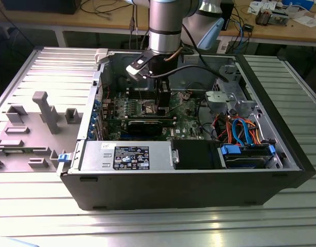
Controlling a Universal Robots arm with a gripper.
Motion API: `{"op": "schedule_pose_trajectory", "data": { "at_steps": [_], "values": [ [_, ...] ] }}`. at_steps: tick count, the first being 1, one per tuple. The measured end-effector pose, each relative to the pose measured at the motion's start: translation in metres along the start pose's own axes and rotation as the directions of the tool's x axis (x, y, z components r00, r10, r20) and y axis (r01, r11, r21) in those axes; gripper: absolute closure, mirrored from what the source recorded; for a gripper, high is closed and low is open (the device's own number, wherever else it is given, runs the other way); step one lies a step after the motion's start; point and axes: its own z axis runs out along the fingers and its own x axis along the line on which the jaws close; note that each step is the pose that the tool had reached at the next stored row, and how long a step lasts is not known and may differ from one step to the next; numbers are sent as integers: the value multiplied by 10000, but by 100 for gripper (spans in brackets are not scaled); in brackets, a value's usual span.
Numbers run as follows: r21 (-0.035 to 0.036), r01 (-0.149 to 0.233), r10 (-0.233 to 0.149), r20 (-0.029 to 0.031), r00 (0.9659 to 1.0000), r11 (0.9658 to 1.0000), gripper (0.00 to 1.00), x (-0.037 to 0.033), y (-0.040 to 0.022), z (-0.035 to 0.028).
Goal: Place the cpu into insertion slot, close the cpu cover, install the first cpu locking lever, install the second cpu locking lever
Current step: 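Place the cpu into insertion slot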
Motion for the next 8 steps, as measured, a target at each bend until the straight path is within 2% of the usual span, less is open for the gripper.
{"op": "schedule_pose_trajectory", "data": {
  "at_steps": [8],
  "values": [
    [22,-97,97,28,9999,10000,45,0,0,2]
  ]
}}
